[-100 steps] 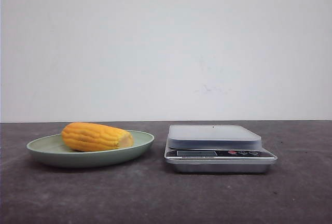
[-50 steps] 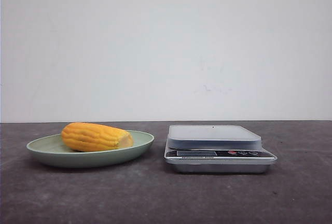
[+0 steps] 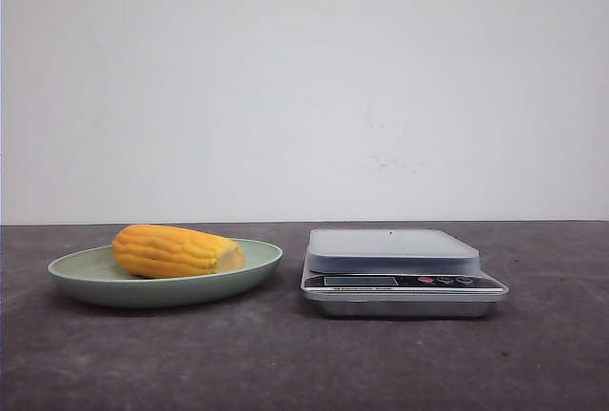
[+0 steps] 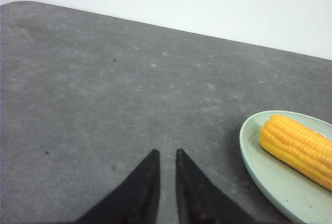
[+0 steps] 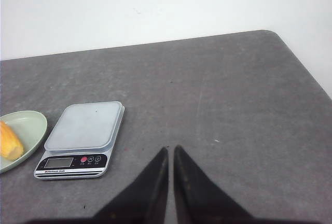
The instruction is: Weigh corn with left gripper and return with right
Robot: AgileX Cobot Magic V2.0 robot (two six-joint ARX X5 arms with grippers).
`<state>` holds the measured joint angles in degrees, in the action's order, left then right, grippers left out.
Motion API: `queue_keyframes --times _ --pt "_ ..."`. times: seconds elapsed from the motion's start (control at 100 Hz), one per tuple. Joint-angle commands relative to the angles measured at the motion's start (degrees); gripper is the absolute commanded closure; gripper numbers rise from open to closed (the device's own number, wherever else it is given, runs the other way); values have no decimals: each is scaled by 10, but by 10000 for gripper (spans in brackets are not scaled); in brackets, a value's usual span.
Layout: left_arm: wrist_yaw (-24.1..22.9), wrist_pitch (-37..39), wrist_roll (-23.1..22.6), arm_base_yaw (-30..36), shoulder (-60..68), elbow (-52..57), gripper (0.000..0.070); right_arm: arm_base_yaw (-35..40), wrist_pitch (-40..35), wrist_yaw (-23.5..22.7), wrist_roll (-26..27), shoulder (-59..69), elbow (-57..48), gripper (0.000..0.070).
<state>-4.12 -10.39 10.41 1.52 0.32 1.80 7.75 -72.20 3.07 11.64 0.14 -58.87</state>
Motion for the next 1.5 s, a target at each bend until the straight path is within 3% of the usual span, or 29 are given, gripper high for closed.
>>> queue_keyframes --times 0.0,0.2,0.44,0.66,0.81,0.96,1.21,1.49 --pt "2 -3 -7 -1 0 -10 689 -1 6 0 -1 2 -8 688" --pt "2 -3 -7 -1 0 -10 689 -1 6 0 -2 2 -8 689" --pt "2 -3 -7 -1 0 -10 689 -1 39 32 -23 2 -6 688" --pt "2 -3 -7 -1 0 -10 689 -27 321 34 -125 2 132 688" --pt "2 -3 -7 -1 0 -10 689 -48 511 30 -129 2 300 688" --pt "2 -3 -7 -1 0 -10 689 -69 636 29 -119 1 450 688" --pt "2 -3 -7 -1 0 -10 689 -82 666 29 -112 1 567 688" --pt "2 -3 -7 -1 0 -10 688 -83 623 28 -105 1 583 688"
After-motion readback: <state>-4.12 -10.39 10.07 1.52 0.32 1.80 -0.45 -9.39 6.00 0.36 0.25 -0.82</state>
